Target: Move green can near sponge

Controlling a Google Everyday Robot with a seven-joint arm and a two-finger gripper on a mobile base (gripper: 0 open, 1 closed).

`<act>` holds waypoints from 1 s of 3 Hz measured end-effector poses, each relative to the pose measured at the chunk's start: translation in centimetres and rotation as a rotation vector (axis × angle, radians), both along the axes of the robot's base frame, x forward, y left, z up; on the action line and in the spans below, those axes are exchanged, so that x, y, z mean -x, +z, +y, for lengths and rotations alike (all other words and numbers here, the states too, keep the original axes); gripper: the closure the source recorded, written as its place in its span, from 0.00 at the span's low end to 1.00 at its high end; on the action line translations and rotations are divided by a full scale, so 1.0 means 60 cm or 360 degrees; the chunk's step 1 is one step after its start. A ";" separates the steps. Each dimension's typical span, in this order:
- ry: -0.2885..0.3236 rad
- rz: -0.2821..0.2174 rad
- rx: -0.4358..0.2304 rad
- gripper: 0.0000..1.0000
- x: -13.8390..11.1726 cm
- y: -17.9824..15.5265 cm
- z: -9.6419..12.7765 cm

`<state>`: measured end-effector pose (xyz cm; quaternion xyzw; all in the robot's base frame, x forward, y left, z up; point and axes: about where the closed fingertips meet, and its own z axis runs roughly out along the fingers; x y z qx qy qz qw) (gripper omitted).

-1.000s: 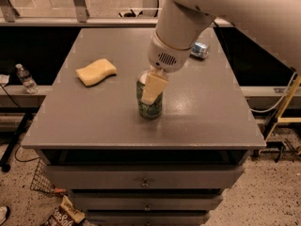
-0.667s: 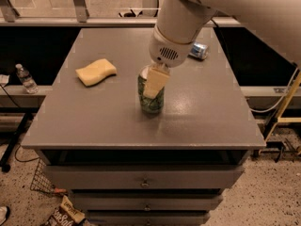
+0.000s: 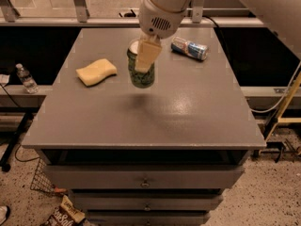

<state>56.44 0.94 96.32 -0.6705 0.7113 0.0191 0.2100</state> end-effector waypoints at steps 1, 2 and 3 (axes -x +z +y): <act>0.0149 -0.0038 -0.0015 1.00 -0.041 0.017 0.050; 0.0293 0.0003 -0.0024 1.00 -0.068 -0.001 0.102; 0.0363 0.0053 -0.0028 1.00 -0.073 -0.023 0.130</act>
Offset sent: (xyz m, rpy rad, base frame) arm 0.0559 0.0821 -0.0024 0.0147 0.0132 0.2532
